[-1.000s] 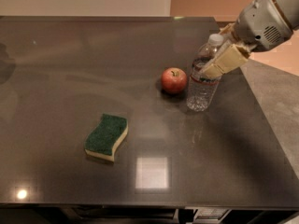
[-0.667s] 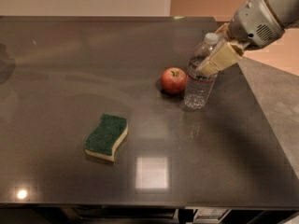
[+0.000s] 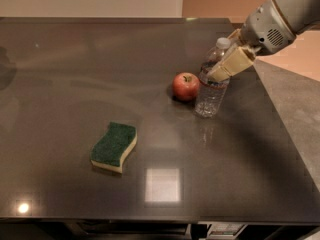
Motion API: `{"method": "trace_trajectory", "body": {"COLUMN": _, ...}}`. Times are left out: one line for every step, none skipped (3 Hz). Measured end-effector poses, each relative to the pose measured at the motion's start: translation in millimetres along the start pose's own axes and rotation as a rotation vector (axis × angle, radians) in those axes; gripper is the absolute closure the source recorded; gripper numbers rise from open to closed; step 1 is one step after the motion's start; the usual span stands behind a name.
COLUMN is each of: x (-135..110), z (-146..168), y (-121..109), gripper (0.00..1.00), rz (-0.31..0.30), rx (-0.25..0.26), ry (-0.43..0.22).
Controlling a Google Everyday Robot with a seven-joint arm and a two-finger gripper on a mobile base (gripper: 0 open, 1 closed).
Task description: Move water bottle near apple
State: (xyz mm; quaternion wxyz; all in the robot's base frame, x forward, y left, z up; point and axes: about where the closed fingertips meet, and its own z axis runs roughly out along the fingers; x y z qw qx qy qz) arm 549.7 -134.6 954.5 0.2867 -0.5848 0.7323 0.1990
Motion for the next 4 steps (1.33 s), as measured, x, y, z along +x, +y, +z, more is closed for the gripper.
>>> {"method": "trace_trajectory", "body": {"x": 2.9, "z": 3.0, "y": -2.9, "gripper": 0.36, "rz": 0.007, "rx": -0.006, "ry": -0.011}}
{"method": "trace_trajectory", "body": {"x": 5.1, "z": 6.3, "y": -3.9, "gripper": 0.13, "rz": 0.006, "rx": -0.009, "ry": -0.008}}
{"method": "trace_trajectory", "body": {"x": 4.1, "z": 8.2, "y": -4.1, "gripper": 0.00, "rz": 0.005, "rx": -0.011, "ry": -0.009}}
{"method": "trace_trajectory", "body": {"x": 4.0, "z": 8.2, "y": -4.1, "gripper": 0.00, "rz": 0.004, "rx": -0.011, "ry": -0.009}}
